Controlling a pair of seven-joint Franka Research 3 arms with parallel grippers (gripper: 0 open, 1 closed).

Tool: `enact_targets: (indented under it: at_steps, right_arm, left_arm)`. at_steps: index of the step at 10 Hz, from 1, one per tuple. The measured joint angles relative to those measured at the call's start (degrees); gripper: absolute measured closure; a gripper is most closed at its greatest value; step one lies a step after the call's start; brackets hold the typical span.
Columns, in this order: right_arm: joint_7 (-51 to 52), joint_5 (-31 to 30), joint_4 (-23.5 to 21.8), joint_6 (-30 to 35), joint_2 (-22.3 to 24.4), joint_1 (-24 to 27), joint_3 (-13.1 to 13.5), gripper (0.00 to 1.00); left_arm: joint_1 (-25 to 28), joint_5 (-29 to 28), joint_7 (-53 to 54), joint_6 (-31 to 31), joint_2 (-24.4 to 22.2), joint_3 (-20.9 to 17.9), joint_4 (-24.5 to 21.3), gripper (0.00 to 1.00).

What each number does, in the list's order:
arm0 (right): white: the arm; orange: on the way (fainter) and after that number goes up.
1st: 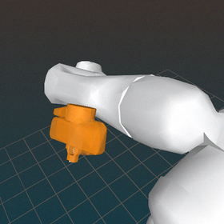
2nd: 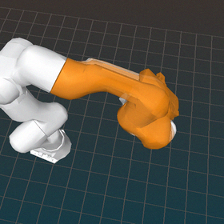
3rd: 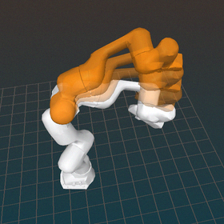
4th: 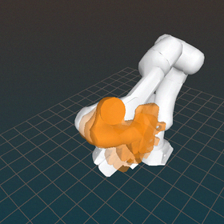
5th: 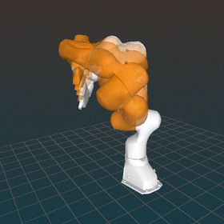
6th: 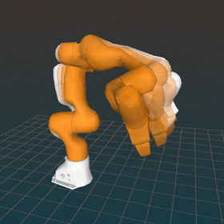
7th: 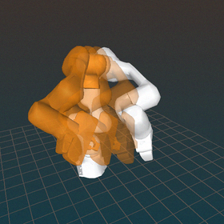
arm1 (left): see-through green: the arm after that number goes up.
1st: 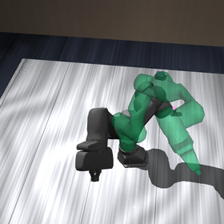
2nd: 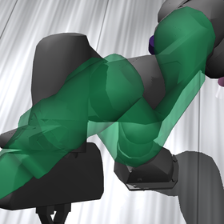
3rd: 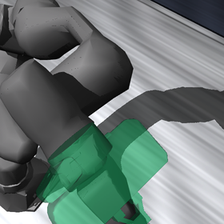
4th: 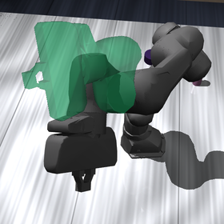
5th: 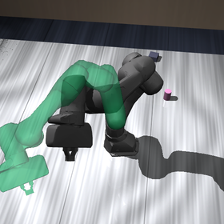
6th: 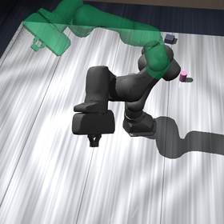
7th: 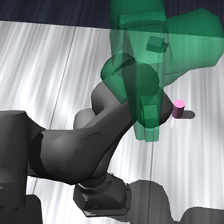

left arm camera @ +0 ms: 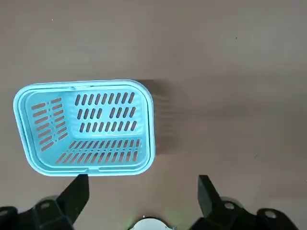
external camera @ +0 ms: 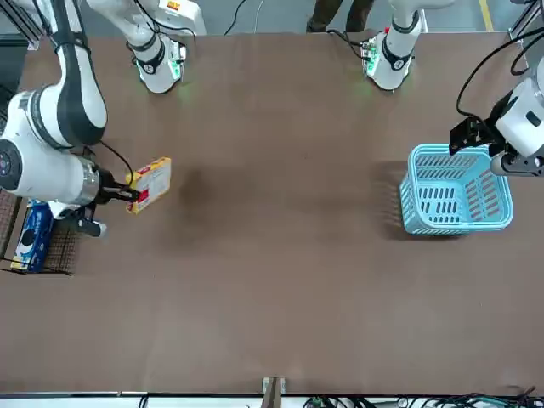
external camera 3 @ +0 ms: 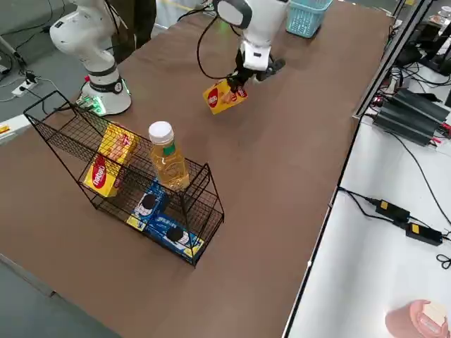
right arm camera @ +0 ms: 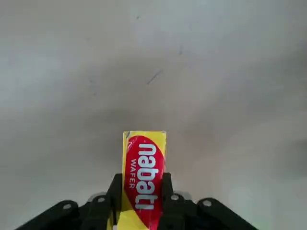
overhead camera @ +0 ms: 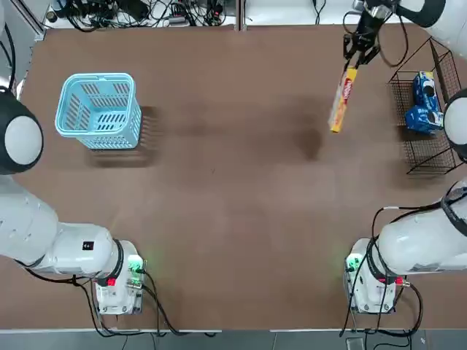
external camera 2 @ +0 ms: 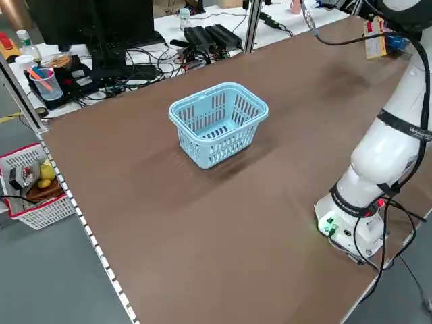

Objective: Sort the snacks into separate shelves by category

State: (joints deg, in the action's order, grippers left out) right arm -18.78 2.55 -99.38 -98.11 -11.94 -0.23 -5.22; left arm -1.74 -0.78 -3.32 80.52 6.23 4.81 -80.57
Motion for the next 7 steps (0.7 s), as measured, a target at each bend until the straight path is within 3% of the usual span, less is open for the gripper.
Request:
enact_targets:
  at_steps: [4,7]
  right_arm:
    - [2.6,-19.5,5.1,4.7,0.0,-3.6,-0.5,0.64]
    - [11.2,-31.1,8.0,6.9,0.0,-4.9,-0.6,0.64]
  left_arm:
    - [0.0,0.0,0.0,0.0,0.0,0.0,0.0,0.0]
    - [0.0,0.0,0.0,0.0,0.0,0.0,0.0,0.0]
